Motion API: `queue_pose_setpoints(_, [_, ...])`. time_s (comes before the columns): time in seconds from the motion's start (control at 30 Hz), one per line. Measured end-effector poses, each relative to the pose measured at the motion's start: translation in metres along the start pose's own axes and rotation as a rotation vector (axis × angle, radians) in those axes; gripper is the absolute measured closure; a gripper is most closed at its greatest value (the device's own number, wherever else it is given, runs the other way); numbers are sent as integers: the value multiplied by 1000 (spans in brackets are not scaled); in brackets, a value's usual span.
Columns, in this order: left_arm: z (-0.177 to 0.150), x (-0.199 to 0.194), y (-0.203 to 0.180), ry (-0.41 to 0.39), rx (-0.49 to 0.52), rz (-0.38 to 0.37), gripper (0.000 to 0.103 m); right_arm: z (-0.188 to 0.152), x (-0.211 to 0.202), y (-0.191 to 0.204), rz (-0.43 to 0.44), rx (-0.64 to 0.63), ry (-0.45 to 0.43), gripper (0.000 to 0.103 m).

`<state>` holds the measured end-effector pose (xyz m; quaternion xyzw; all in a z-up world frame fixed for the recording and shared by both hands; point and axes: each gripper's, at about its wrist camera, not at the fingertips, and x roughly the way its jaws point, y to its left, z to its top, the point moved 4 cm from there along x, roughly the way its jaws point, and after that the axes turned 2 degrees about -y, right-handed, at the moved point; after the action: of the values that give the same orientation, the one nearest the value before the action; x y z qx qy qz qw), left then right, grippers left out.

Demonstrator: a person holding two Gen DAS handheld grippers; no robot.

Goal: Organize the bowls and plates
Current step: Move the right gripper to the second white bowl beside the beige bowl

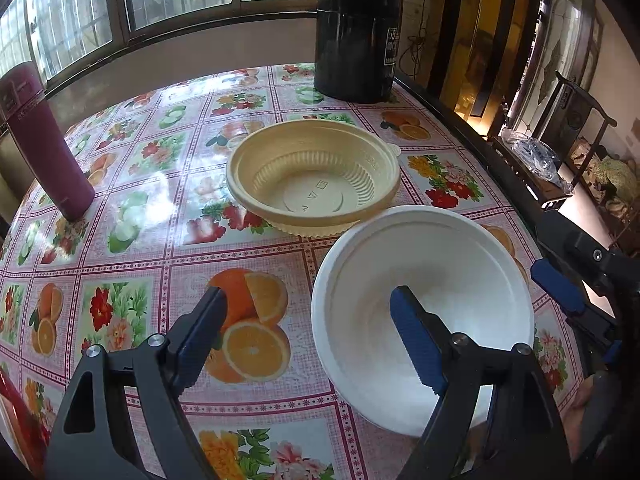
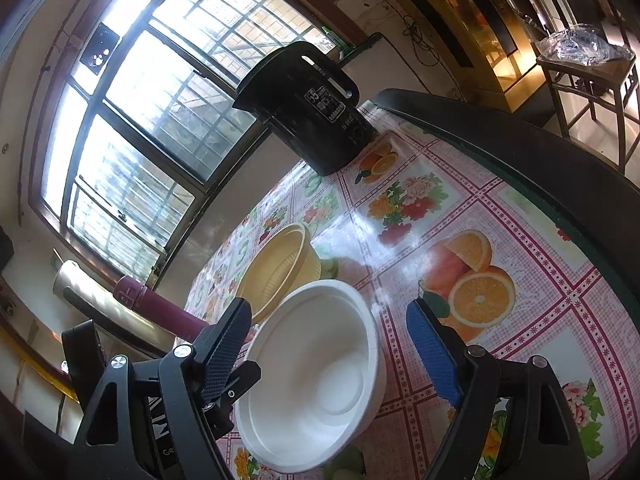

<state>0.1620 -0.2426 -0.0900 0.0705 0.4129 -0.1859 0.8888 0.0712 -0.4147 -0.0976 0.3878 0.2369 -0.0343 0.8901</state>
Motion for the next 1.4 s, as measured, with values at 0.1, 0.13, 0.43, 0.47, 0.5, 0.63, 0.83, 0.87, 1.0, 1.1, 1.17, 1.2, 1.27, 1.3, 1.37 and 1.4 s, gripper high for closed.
queue_pose_setpoints(0.1, [-1, 0, 1, 4, -4, -8, 19, -1, 0, -1, -5, 3, 0, 20])
queue_pose_setpoints(0.13, [-2, 0, 1, 5, -3, -8, 19, -1, 0, -2, -6, 5, 2, 20])
queue_pose_setpoints(0.43, [-4, 4, 3, 22, -7, -16, 19, -3, 4, -4, -18, 9, 15, 20])
queue_pose_setpoints(0.47, [-4, 5, 3, 25, -8, -18, 19, -3, 4, -4, -19, 8, 15, 20])
queue_pose_setpoints(0.5, [-5, 6, 4, 29, -8, -18, 19, -3, 4, -4, -20, 8, 15, 20])
queue_pose_setpoints(0.63, [-7, 9, 4, 39, -6, -19, 19, -3, 4, -4, -19, 8, 15, 20])
queue_pose_setpoints(0.83, [-8, 12, 6, 47, -7, -20, 19, -4, 6, -3, -14, 8, 17, 20])
queue_pose_setpoints(0.87, [-8, 12, 6, 48, -8, -19, 19, -4, 6, -3, -13, 8, 17, 20])
queue_pose_setpoints(1.0, [-9, 15, 6, 59, -10, -19, 19, -4, 6, -1, -1, 5, 19, 20])
queue_pose_setpoints(1.1, [-9, 16, 7, 62, -9, -17, 19, -3, 6, 1, 3, -1, 17, 21])
queue_pose_setpoints(1.17, [-10, 17, 8, 65, -11, -20, 19, -4, 6, 1, 10, 2, 21, 21])
queue_pose_setpoints(1.2, [-10, 17, 8, 67, -11, -19, 19, -4, 6, 1, 11, 3, 22, 21])
queue_pose_setpoints(1.27, [-10, 19, 8, 72, -10, -19, 19, -4, 6, 1, 15, 6, 28, 21])
queue_pose_setpoints(1.3, [-10, 20, 8, 75, -10, -20, 19, -5, 6, 1, 18, 8, 31, 21])
queue_pose_setpoints(1.37, [-11, 22, 8, 82, -11, -24, 19, -5, 6, 0, 25, 11, 35, 21])
queue_pose_setpoints(1.4, [-11, 23, 8, 85, -10, -24, 19, -5, 6, 1, 27, 12, 37, 21])
